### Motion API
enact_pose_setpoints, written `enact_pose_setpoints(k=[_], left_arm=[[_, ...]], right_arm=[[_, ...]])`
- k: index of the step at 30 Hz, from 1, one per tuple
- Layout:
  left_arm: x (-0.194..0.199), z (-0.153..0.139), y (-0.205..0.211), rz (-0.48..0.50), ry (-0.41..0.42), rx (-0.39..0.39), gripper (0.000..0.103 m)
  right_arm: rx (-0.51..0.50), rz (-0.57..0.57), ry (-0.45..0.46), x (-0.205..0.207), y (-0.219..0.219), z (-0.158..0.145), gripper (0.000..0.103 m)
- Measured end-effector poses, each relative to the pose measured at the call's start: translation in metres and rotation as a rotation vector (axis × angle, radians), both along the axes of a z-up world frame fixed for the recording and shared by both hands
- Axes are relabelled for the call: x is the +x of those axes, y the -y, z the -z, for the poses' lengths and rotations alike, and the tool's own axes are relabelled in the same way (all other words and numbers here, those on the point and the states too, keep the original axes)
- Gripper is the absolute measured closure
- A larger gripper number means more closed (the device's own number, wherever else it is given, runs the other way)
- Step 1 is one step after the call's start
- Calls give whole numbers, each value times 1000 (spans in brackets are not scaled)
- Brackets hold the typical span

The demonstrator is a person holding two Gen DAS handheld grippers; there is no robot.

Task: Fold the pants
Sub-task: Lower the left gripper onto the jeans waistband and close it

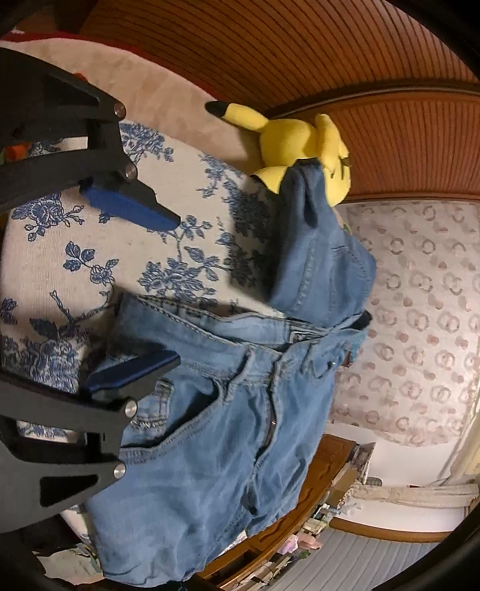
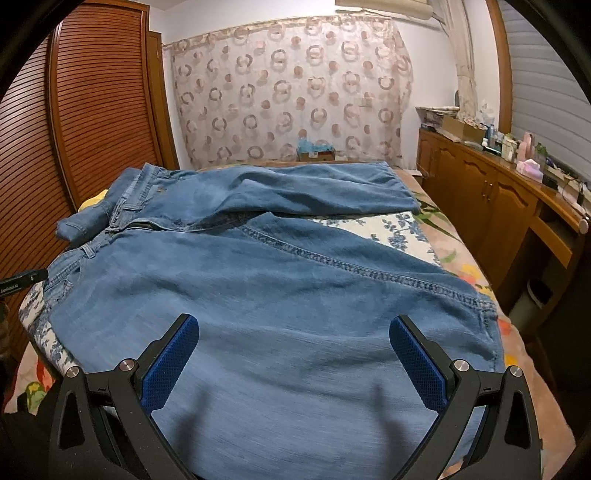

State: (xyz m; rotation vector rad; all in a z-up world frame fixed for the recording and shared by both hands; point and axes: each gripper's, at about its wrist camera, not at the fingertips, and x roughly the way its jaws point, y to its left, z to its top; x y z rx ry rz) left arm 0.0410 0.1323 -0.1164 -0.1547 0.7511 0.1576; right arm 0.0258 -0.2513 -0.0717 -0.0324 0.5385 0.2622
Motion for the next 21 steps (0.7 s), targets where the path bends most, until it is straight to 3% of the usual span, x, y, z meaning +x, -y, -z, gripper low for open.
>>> enact_pose_setpoints(k=[5,14,21], left_arm=[[2,10,-2,17,-18,-20,44],[2,15,4,64,-23,-40,48],[0,14,9,110,-5,-65,74]], right_arm=[[7,22,-5,-8,4,-1,0],[8,35,-25,-8,5,-3,0],[15,66,-33,-12,18,-6,0]])
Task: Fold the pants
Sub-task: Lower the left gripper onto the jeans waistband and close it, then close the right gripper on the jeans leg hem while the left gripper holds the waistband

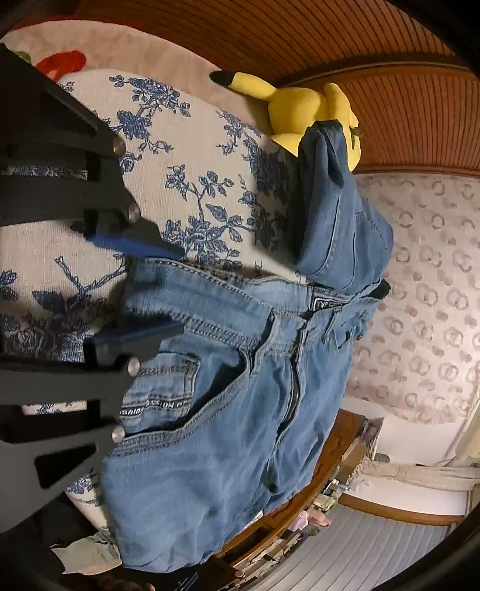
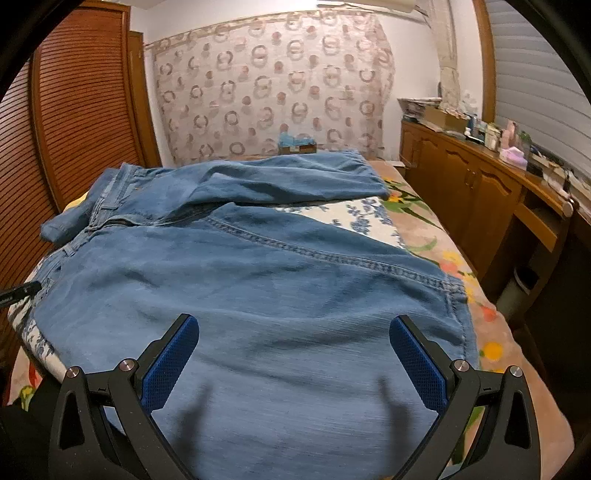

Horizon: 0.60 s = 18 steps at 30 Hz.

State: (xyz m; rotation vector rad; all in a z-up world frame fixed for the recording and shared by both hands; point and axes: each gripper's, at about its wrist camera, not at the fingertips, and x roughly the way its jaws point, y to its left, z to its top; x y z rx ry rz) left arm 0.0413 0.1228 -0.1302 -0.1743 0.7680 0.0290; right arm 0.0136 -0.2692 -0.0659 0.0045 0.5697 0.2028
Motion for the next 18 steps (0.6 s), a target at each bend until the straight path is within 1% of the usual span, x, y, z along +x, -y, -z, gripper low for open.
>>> enact_pose_setpoints(k=[1,2,4,11,14,18], left_arm=[[0,-2,2,7,8,-3,83],[-1,-5,2,18,19,-23,93],[-4,-14,3,26,39,-36,93],[1,-58,19,80,134,-8,95],[16,-79,30,107,173,39,95],[41,-103,39,134,218,78,95]], right_arm=[[3,3,-2,0,1,0,0],[5,4,-4,0,1,0,0],[4,-2,-8,-1,0,0,0],[17,-42,-11,4,-7,-5,0],[24,-60,-11,8,-8,-6,0],[37,-81,-12,16,-7,-7,0]])
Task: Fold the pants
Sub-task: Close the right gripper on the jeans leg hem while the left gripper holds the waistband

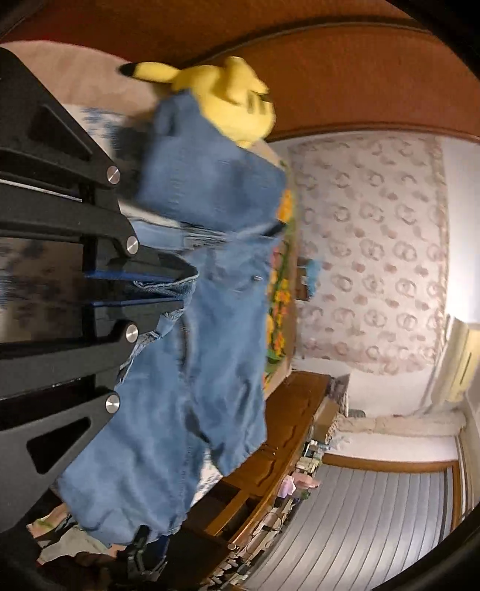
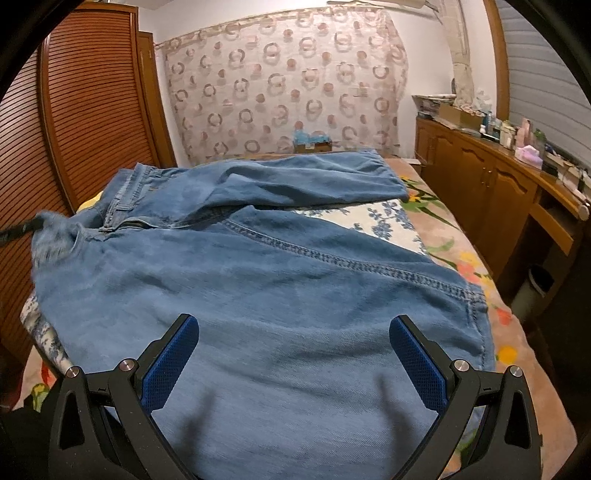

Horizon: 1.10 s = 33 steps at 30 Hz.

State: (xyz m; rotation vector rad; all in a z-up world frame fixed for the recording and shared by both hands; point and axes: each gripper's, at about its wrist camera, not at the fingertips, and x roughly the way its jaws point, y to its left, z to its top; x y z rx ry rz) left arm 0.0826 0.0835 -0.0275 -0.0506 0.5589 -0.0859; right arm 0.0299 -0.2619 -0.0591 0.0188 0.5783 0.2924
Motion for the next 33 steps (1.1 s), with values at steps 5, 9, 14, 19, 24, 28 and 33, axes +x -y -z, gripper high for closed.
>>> enact_pose_setpoints(k=[5,9,14,19,24,28,33], left_arm=[[44,-25,5,4,36,3,95],[76,-28,9,-15,30,21,95],[110,-10,10,-42,-24,56,95],[121,13,9,-62,-77,65,95],[119,21,10,-70,-92,67,95],[118,21,10,-69,-91,67,95],[115,20,17,-62,-84,73,95]], right_arm=[[6,-34,14,5,-1,-5,1],[15,-69,19,7,-1,-5,2],[12,-122,-2,11,3,3,6],[8,-162,-39,10,16,10,12],[-6,-163,-85,4,37,23,23],[10,-149,-112,-4,57,32,35],[25,-164,-118,-19,54,23,45]])
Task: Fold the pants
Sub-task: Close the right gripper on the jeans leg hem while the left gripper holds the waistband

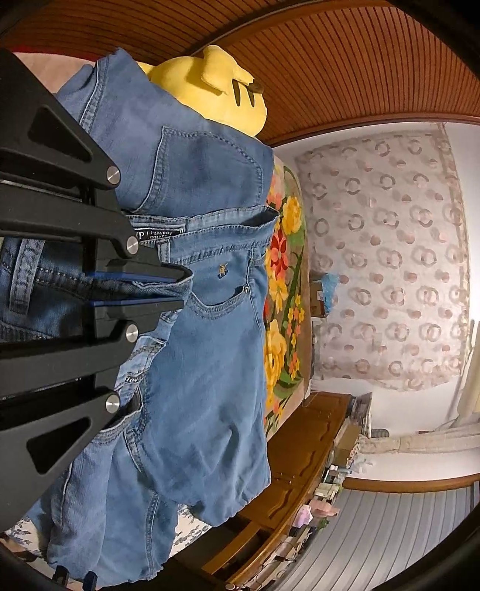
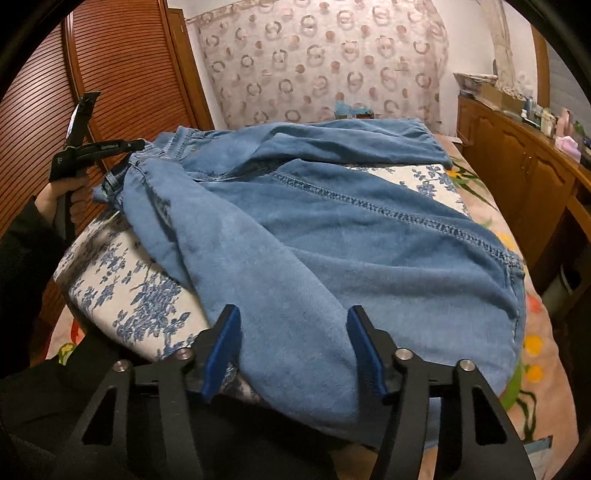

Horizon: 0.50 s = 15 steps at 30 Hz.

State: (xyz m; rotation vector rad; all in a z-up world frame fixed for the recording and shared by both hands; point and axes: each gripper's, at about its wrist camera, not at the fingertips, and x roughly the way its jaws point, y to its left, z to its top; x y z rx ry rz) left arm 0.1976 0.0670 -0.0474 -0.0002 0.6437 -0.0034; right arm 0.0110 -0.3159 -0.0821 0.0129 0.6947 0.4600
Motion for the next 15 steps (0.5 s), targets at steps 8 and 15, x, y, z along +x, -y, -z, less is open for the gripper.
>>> enact_pose_setpoints(k=[8,15], left_arm=[[-2,-2,3,2,-3,6,95],[-4,-6,0,2,7,-8,95]], right_arm=[[-7,-50,6,-3,-19,-8,48],[-30,-73,-18,2,-25,-3,59]])
